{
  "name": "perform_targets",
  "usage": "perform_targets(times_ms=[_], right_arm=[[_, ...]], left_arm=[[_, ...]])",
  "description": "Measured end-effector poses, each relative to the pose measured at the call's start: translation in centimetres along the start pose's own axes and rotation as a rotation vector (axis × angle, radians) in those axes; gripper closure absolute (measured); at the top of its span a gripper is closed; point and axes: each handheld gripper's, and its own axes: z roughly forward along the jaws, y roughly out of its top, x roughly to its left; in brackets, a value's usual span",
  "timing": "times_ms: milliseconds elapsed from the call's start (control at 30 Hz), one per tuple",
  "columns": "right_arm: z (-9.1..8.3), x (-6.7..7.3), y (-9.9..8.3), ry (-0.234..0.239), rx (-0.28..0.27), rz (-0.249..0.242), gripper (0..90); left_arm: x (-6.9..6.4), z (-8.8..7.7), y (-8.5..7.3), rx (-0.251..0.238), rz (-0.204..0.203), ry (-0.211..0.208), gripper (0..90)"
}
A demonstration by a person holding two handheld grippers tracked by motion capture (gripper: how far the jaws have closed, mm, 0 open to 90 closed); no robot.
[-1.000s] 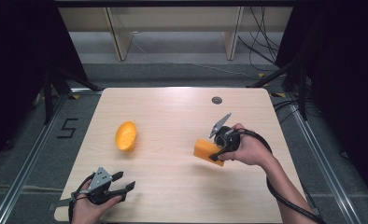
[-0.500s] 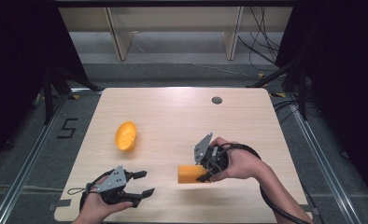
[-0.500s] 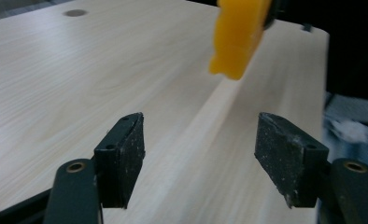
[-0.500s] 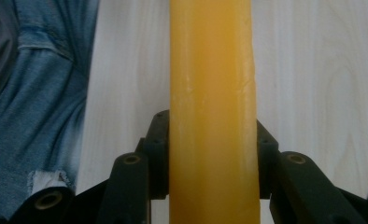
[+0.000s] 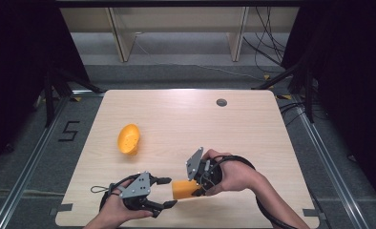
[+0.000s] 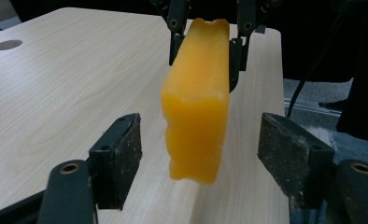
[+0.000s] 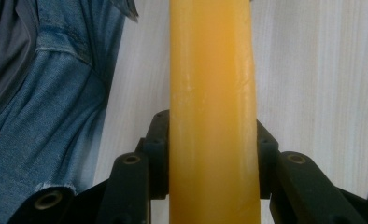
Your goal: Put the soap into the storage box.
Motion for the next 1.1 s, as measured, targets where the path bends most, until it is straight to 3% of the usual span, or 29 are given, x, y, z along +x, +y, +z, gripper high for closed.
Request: perform_targets(times_ms=[33, 67, 167, 233, 367, 467, 533, 600, 700, 733, 767, 800, 833, 867, 933, 967, 1000, 1100], right_arm=[[0.1, 0.0, 0.1, 0.000, 0.001, -0.010, 61.6], [0.1, 0.0, 0.1, 0.000, 0.001, -0.010, 61.6], [0.2, 0.1, 0.2, -0.001, 0.010, -0.004, 61.6], [0.4, 0.1, 0.5, 0.001, 0.000, -0.034, 61.6], [0.4, 0.5, 0.6, -0.002, 0.010, -0.003, 61.5], [0.7, 0.3, 0.9, 0.006, -0.010, -0.049, 61.5], [0.8, 0.4, 1.0, 0.005, -0.007, -0.057, 61.5], [0.9, 0.5, 1.2, 0.008, -0.011, -0.066, 61.5], [1.0, 0.6, 1.2, 0.009, -0.014, -0.064, 61.5], [1.1, 0.5, 1.3, 0.006, -0.025, -0.084, 61.5], [1.1, 0.5, 1.3, 0.006, -0.025, -0.084, 61.5], [1.1, 0.5, 1.4, 0.008, -0.020, -0.088, 61.5], [1.1, 0.5, 1.4, 0.008, -0.020, -0.088, 61.5], [1.1, 0.6, 1.4, 0.013, -0.021, -0.083, 61.5], [1.1, 0.7, 1.4, 0.027, -0.025, -0.080, 61.4], [1.1, 0.7, 1.4, 0.028, -0.021, -0.078, 61.3], [1.2, 0.6, 1.4, 0.030, -0.027, -0.091, 61.3], [1.1, 0.7, 1.5, 0.047, -0.037, -0.087, 59.0]], left_arm=[[0.2, 0.2, 0.0, 0.009, 0.028, -0.003, 31.6], [0.2, 0.2, 0.0, 0.009, 0.028, -0.003, 32.6], [0.1, 0.7, 0.0, -0.009, -0.007, -0.019, 34.5], [0.1, 0.9, -0.1, -0.021, -0.032, -0.038, 38.4], [0.1, 0.9, -0.1, -0.019, -0.021, -0.037, 42.2], [0.1, 1.0, -0.2, -0.029, -0.026, -0.046, 44.8], [0.3, 0.9, -0.1, -0.029, 0.005, -0.049, 48.0], [0.3, 0.9, -0.2, -0.024, 0.006, -0.050, 51.2], [0.2, 1.0, -0.4, -0.042, -0.032, -0.075, 54.5], [0.2, 1.0, -0.5, -0.048, -0.029, -0.080, 58.2], [0.3, 1.1, -0.4, -0.047, -0.004, -0.084, 58.2], [0.1, 1.1, -0.5, -0.042, -0.023, -0.080, 59.3], [0.0, 1.1, -0.5, -0.046, -0.015, -0.072, 59.6], [0.2, 1.0, -0.5, -0.043, 0.019, -0.079, 59.6], [-0.2, 0.9, -0.5, -0.038, -0.031, -0.078, 59.9], [-0.3, 0.9, -0.4, -0.048, -0.027, -0.080, 60.0], [-0.2, 0.8, -0.3, -0.038, 0.002, -0.078, 60.1], [-0.3, 0.8, -0.3, -0.031, -0.001, -0.080, 60.1]])
